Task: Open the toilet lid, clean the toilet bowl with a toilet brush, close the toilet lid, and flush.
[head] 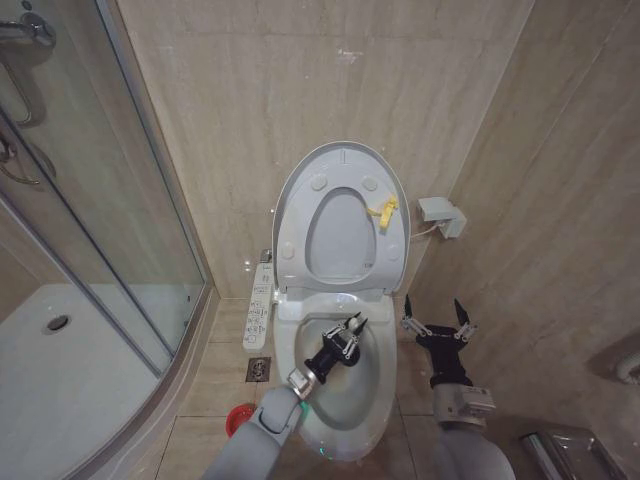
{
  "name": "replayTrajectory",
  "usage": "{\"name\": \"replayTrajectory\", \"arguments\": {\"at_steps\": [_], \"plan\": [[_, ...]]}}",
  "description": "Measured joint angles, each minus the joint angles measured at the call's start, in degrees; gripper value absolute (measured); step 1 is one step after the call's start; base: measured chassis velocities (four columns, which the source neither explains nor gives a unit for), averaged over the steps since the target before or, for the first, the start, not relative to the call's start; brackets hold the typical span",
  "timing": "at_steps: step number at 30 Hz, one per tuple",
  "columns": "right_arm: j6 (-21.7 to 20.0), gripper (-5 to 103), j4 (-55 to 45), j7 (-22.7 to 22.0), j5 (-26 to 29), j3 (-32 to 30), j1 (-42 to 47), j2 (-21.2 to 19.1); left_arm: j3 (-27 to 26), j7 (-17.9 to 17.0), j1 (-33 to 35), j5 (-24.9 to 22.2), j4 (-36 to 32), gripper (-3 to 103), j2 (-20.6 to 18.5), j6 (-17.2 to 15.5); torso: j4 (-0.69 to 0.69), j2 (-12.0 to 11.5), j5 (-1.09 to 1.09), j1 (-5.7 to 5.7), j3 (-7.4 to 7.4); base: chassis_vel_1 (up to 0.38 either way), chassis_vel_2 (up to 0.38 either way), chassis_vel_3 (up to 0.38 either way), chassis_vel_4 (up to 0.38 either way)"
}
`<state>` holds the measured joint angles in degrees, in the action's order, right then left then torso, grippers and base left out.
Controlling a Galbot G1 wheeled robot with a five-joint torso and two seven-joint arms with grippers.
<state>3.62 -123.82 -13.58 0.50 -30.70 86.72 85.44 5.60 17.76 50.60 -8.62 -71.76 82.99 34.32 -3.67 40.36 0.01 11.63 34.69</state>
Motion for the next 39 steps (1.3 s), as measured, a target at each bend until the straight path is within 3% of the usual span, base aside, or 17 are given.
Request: {"name": "replayTrajectory", "arguments": {"at_steps": [9,18,26,35,39], "plan": [[0.00,100,0.00,0.00,0.00,0.00,0.00,0.00,0.20,1.42,-2.31,-0.84,6.63,20,-0.25,0.09,0.03,0.00,0.00,0.00,0.00,0.000,0.000,0.000,0.000],[0.00,100,0.00,0.00,0.00,0.00,0.00,0.00,1.32,1.33,-3.74,-1.64,3.24,20,0.92,-0.40,-0.01,0.00,-0.01,0.00,0.00,0.000,0.000,0.000,0.000],[0.00,100,0.00,0.00,0.00,0.00,0.00,0.00,0.43,1.76,-3.14,-0.91,8.04,20,1.48,-0.79,0.02,0.00,-0.01,0.00,-0.01,0.000,0.000,0.000,0.000],[0.00,100,0.00,0.00,0.00,0.00,0.00,0.00,0.84,1.68,-3.31,-0.73,4.26,20,1.54,-0.62,-0.01,0.00,-0.01,0.00,0.00,0.000,0.000,0.000,0.000],[0.00,100,0.00,0.00,0.00,0.00,0.00,0.00,1.05,2.10,-3.25,-1.18,6.97,20,2.08,-0.38,0.00,0.00,-0.01,0.00,-0.01,0.000,0.000,0.000,0.000]]}}
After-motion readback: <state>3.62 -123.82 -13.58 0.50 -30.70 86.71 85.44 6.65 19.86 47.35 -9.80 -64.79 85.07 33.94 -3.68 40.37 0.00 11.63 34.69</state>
